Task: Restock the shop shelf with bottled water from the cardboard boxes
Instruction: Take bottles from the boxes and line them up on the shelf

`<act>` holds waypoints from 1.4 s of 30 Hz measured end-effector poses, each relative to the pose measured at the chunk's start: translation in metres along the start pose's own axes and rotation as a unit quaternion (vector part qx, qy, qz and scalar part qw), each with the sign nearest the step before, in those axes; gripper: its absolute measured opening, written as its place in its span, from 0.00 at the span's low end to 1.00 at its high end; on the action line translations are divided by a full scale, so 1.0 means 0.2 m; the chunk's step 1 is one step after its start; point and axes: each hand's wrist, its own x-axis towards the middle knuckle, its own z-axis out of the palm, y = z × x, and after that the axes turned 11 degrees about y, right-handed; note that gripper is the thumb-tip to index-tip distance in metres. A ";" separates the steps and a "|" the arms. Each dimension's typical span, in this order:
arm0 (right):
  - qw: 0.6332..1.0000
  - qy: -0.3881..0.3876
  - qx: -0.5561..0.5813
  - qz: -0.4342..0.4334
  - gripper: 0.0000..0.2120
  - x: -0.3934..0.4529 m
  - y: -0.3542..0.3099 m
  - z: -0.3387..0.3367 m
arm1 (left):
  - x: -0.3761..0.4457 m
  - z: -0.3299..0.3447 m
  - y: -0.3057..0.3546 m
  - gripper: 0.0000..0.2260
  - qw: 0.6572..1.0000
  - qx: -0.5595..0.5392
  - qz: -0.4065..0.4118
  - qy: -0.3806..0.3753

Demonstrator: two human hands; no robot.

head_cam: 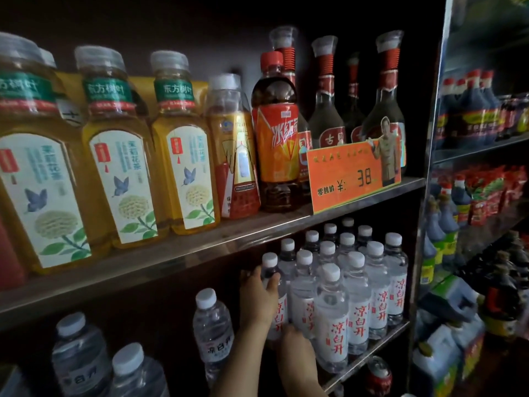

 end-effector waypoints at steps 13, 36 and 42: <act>0.999 0.033 -0.019 -0.022 0.14 0.13 -0.04 0.06 | 0.12 0.05 0.00 0.12 0.999 -0.026 -0.021 0.000; 0.994 0.053 0.091 -0.042 0.16 -0.53 0.44 -0.86 | -0.50 -0.14 0.32 0.18 0.994 0.004 -0.046 -0.098; 0.996 0.085 0.017 -0.027 0.19 -0.85 0.78 -1.22 | -0.93 -0.13 0.54 0.17 0.976 0.077 0.084 -0.187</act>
